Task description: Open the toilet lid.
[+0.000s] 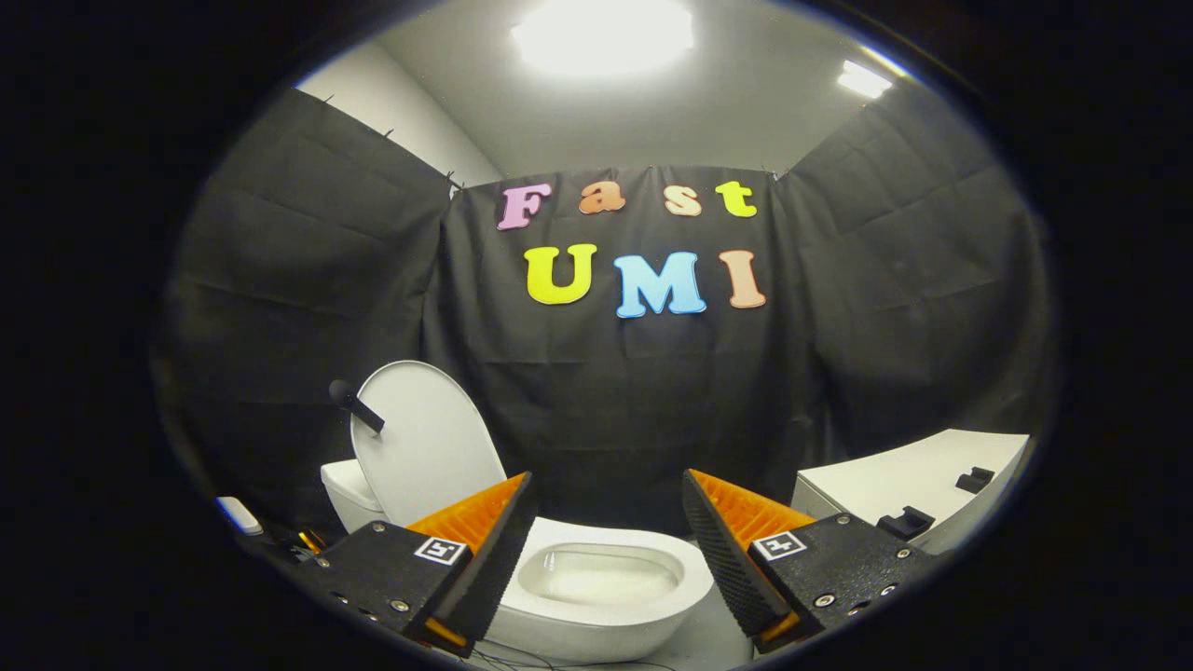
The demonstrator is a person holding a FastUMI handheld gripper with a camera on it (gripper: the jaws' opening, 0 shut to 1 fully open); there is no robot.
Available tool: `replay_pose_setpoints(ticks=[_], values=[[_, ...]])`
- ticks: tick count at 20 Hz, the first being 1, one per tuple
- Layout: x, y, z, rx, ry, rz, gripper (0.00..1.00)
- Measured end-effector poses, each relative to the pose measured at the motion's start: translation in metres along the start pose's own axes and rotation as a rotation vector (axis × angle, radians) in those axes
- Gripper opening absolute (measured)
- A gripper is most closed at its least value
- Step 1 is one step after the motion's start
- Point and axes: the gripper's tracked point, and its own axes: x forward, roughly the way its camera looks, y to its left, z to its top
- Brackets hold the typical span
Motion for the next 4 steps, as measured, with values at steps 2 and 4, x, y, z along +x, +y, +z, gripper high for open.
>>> replay_pose_setpoints(ticks=[2, 4], values=[[-0.0002, 0.0000, 0.0005, -0.001, 0.000, 0.002, 0.96], [0.0001, -0.0007, -0.0003, -0.003, 0.004, 0.001, 0.96]])
